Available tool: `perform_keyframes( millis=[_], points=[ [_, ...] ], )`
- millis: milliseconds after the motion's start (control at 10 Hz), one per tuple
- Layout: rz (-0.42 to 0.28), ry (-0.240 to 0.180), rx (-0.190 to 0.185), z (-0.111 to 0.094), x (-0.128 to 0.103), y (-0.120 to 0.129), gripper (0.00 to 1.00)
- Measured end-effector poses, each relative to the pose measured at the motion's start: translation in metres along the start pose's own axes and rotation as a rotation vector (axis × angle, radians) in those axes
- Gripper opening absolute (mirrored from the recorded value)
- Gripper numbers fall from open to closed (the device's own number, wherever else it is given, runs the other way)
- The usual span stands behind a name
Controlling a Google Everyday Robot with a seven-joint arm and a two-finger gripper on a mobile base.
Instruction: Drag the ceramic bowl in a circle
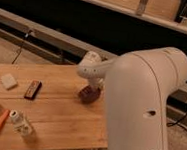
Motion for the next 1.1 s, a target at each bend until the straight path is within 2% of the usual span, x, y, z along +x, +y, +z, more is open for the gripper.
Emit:
perform_keyframes(
  millis=[100,200,400,800,900,1100],
  points=[
    [0.012,-0.015,-0.027,-0.002,-0.002,0.004,0.00],
    [0.025,-0.037,-0.070,-0.003,-0.004,0.011,0.00],
    [0.014,-0.053,-0.117,0.000,-0.003,0.030,0.00],
    [-0.046,-0.049,-0.183,0.016,0.001,0.088,0.00],
    [-0.083,-0.049,-0.209,0.019,0.001,0.117,0.00],
    [-0.133,-0.048,-0.234,0.018,0.000,0.147,0.00]
  ],
)
